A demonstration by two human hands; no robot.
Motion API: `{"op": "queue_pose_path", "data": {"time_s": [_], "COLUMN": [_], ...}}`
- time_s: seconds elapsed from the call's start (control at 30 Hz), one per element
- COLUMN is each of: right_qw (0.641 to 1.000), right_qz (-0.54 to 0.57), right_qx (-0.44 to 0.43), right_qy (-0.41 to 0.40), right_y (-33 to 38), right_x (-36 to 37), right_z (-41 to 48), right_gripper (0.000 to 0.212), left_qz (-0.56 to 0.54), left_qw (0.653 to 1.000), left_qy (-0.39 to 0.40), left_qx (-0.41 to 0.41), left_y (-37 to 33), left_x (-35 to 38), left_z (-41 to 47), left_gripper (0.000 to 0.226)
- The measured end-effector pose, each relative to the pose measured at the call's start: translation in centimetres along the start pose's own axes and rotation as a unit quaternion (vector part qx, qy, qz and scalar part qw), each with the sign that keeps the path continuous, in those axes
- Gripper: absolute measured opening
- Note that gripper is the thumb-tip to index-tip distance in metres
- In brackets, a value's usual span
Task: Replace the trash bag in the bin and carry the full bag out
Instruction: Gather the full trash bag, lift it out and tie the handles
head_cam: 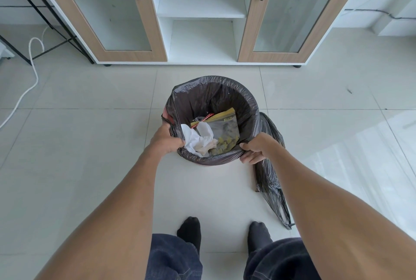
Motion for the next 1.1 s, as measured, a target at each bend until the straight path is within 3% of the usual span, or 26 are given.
{"op": "queue_pose_path", "data": {"time_s": [0.2, 0.43, 0.9, 1.1], "right_qw": [0.998, 0.996, 0.996, 0.998], "right_qz": [-0.029, 0.001, -0.037, -0.032], "right_qx": [0.045, 0.015, -0.007, -0.002], "right_qy": [0.041, 0.093, 0.077, 0.052], "right_y": [-0.2, -0.2, -0.3, -0.6], "right_x": [1.0, 1.8, -0.3, -1.0], "right_z": [0.5, -0.3, -2.0, -2.2], "right_gripper": [0.055, 0.047, 0.027, 0.039], "left_qz": [-0.103, -0.202, -0.324, -0.347], "left_qw": [0.993, 0.978, 0.944, 0.936], "left_qy": [0.052, 0.047, 0.022, -0.012], "left_qx": [-0.026, -0.027, -0.055, -0.061], "left_y": [0.4, 0.5, 1.0, 0.6], "left_x": [1.9, 2.6, 2.3, 1.3], "left_z": [-0.3, 0.3, 0.9, 1.0], "left_gripper": [0.079, 0.059, 0.046, 0.034]}}
Point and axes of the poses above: each hand's wrist, its own z-axis towards the middle knuckle, its own x-axis out of the palm, y = z × x, the point moved 10 cm from there along z, towards the middle knuckle, and after that the axes turned 7 degrees about y, right-handed, at the moved point
